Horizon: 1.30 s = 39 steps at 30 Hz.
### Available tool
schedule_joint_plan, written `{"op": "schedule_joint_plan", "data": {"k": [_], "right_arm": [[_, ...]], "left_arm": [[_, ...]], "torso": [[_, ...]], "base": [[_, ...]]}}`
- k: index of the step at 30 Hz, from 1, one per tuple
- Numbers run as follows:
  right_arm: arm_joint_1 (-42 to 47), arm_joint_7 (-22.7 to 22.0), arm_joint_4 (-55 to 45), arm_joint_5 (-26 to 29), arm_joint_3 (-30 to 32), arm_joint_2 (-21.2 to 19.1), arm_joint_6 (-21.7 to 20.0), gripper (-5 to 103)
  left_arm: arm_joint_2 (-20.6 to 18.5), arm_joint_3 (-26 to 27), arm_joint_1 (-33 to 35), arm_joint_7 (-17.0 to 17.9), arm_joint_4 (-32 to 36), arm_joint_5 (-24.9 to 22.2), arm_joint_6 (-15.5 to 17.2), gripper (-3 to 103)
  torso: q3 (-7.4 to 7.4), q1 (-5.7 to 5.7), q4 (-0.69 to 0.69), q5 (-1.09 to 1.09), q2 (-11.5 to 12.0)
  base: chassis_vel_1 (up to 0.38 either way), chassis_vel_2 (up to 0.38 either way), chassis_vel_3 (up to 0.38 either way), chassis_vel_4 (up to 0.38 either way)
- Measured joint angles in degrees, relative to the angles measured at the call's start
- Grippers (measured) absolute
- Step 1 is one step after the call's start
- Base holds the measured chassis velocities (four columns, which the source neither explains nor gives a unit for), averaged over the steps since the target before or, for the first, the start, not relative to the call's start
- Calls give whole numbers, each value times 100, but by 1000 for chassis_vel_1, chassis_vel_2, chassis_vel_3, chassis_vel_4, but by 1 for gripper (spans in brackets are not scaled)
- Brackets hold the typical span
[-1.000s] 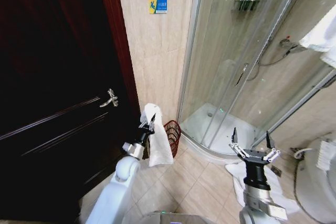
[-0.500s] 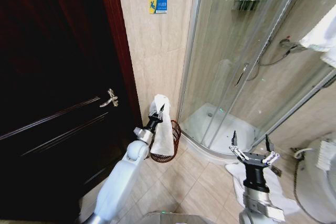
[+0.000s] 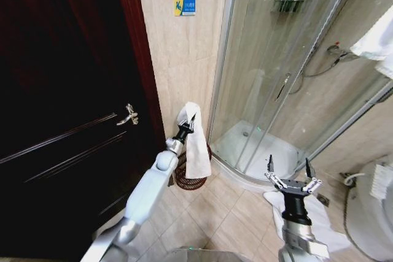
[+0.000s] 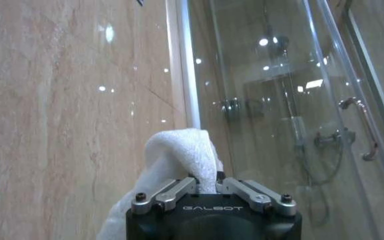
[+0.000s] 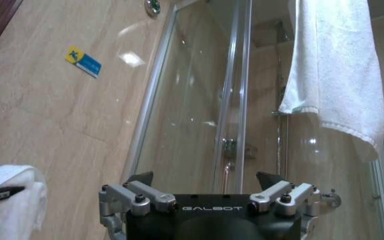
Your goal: Discard the used towel into the hamper.
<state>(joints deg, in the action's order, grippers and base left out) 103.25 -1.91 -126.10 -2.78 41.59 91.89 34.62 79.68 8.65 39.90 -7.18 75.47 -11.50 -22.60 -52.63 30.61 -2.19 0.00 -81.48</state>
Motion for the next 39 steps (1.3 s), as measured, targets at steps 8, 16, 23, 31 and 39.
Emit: {"op": "schedule_joint_plan", "data": {"k": [8,16,23,31,39], "right_arm": [[-6,-50,28,40,91,-10,35,100],[-13,-49,48,65,79,-8,71,100],[-52,-38,88,70,38,-7,102,100],[-72,-15,125,71,22,-7,107,100],[-67,111,287,165,44,21,298,100]], "left_arm": [[144,27,-381,136,-536,457,-256,4],[216,119,-868,396,-871,713,-488,4],[125,-19,-911,390,-859,638,-430,4],[179,-250,-500,254,-889,633,-451,4],[320,-271,-233,67,-1392,517,-535,4]], "torso": [[0,-1,-1,-1,0],[0,0,0,0,0],[1,0,0,1,0],[0,-1,0,0,-1],[0,-1,0,0,-1]], "base": [[0,0,0,0],[0,0,0,0],[0,0,0,0],[0,0,0,0],[0,0,0,0]]}}
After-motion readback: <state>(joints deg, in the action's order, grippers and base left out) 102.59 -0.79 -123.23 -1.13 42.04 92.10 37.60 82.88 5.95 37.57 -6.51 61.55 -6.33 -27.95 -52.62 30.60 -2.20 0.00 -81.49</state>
